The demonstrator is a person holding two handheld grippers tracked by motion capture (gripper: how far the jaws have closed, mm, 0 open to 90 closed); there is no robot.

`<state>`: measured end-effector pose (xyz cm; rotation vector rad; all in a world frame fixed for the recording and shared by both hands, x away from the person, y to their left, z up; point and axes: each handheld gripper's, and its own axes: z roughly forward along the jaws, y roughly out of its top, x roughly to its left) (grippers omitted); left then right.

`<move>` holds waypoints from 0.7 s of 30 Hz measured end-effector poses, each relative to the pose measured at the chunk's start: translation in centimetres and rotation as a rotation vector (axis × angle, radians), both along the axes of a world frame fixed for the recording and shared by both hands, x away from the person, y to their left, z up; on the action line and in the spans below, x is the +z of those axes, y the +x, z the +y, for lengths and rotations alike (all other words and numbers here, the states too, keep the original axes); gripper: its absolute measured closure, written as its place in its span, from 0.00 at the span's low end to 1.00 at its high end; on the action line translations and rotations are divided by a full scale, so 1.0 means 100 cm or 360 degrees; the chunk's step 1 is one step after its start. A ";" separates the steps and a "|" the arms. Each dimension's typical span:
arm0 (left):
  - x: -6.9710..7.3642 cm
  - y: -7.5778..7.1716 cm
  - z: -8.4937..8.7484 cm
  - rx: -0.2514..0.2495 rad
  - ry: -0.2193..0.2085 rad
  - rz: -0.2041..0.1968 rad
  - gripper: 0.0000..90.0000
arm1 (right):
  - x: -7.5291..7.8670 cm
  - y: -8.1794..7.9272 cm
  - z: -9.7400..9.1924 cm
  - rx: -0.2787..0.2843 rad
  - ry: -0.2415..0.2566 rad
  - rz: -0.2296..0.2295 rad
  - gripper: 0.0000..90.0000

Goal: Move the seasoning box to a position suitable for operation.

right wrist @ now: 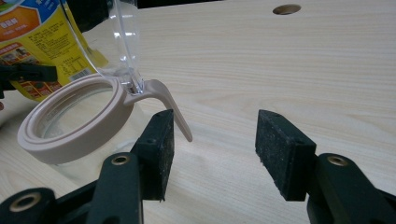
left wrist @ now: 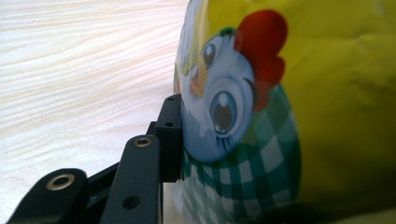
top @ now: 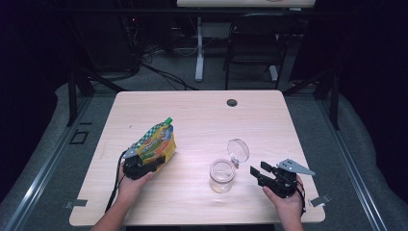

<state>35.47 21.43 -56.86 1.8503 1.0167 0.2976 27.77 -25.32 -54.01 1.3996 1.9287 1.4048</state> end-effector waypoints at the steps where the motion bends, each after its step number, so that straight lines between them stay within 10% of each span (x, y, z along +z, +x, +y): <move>1: 0.001 -0.001 0.000 -0.0008 0.0014 -0.0003 0.70 | 0.000 0.000 0.000 0.0000 0.0000 -0.0002 0.52; 21: 0.019 -0.018 -0.001 -0.0068 0.0150 -0.0084 0.70 | 0.003 0.001 0.004 0.0041 -0.0069 -0.0041 0.53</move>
